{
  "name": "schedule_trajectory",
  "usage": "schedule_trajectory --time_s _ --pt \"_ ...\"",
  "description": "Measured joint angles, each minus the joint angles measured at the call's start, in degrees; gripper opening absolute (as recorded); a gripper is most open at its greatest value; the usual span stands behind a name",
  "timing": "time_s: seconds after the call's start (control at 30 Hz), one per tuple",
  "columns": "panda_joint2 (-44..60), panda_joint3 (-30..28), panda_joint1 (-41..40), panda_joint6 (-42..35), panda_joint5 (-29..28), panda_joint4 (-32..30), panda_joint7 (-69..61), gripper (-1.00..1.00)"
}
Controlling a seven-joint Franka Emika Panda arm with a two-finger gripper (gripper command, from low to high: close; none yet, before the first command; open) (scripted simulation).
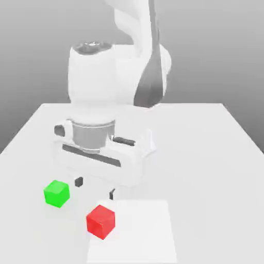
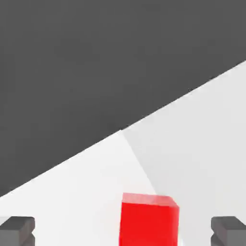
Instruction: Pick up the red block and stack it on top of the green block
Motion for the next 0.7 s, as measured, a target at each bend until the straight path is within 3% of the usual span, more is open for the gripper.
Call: schedule_trajectory --time_s 0.17,0.2,0.43,0.7 --pt "10.36 0.23 -0.23 8.40 0.31 0.73 0.39 0.00" --pt "12.25 0.21 -0.21 10.00 0.31 0.99 0.41 -1.00" --pt "12.63 0.27 -0.29 10.38 0.16 1.04 0.54 -1.00" --pt "-0.66 -0.82 -3.09 -0.07 0.56 -1.81 4.47 -1.00"
